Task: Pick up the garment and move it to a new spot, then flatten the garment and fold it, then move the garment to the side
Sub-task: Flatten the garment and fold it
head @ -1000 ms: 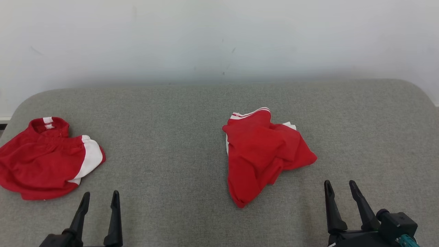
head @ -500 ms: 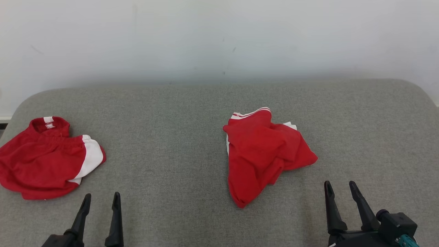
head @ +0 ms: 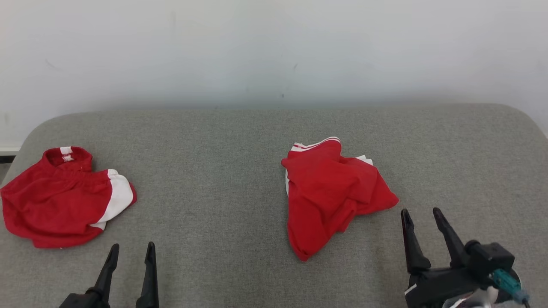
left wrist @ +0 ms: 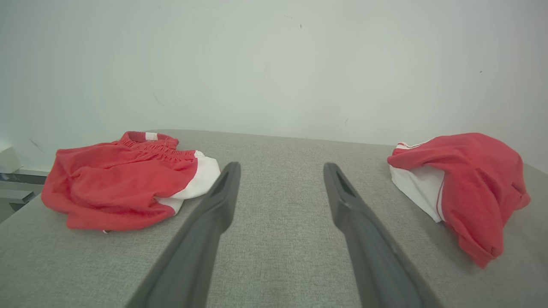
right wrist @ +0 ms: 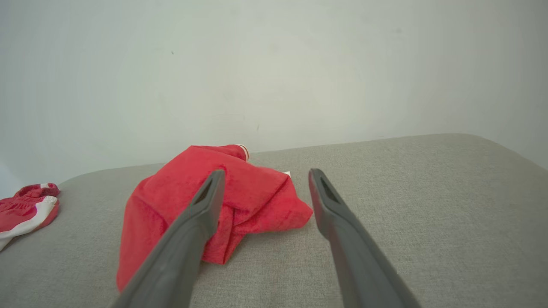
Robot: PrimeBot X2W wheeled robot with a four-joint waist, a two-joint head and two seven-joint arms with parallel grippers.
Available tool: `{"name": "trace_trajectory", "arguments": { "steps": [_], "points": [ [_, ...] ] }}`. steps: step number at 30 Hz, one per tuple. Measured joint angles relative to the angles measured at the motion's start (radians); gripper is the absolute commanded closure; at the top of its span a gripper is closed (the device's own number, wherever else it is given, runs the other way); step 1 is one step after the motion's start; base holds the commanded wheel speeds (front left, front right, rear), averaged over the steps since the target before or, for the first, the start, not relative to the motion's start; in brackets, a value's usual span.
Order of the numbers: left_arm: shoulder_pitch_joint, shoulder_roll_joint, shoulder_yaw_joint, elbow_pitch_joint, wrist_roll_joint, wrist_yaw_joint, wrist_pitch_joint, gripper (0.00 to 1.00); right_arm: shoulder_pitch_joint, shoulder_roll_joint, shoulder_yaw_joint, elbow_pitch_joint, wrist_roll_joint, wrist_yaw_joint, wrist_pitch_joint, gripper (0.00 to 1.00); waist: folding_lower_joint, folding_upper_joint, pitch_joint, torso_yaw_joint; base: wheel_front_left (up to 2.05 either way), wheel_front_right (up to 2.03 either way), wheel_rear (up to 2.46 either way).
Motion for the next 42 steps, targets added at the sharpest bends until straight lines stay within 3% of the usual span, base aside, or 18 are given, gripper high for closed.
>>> {"name": "trace_trajectory", "arguments": {
  "steps": [10,19,30,37,38,39,40,42],
  "points": [
    [-0.028,-0.010,-0.029,0.002,0.010,-0.008,0.000,0.00,-0.301,-0.125,0.025,0.155,-0.033,0.000,0.103,0.00,0.0001,0.0000,0.050,0.034,0.00,0.00,0.00],
    [-0.093,-0.019,-0.054,0.020,0.002,-0.016,0.000,0.00,-0.548,-0.224,0.081,0.414,-0.019,0.000,0.170,0.00,0.0001,0.0001,0.133,0.094,0.00,0.00,0.00],
    [-0.177,-0.026,-0.104,0.045,-0.021,-0.022,0.000,0.00,-0.749,-0.265,0.168,0.734,0.028,0.000,0.224,0.00,0.0002,0.0001,0.244,0.166,0.00,0.00,0.00],
    [-0.191,-0.026,-0.115,0.062,-0.033,-0.019,0.000,0.00,-0.774,-0.252,0.235,0.849,0.087,0.000,0.235,0.00,0.0001,0.0002,0.284,0.199,0.00,0.00,0.00],
    [-0.191,-0.026,-0.116,0.064,-0.034,-0.016,0.000,0.00,-0.777,-0.250,0.241,0.857,0.103,0.000,0.240,0.18,0.0001,0.0001,0.284,0.200,0.00,0.00,0.00],
    [-0.191,-0.026,-0.117,0.064,-0.037,-0.016,0.000,0.00,-0.779,-0.249,0.249,0.863,0.122,-0.002,0.242,0.72,0.0001,0.0001,0.283,0.199,0.00,0.00,0.00],
    [-0.191,-0.027,-0.118,0.066,-0.041,-0.015,0.000,0.00,-0.779,-0.247,0.259,0.867,0.137,-0.002,0.242,1.00,0.0000,0.0002,0.280,0.198,0.00,0.00,0.00],
    [-0.192,-0.026,-0.117,0.067,-0.042,-0.015,0.000,0.00,-0.779,-0.246,0.268,0.870,0.148,-0.002,0.241,1.00,-0.0001,0.0001,0.277,0.196,0.00,0.00,0.00]
  ]
}}
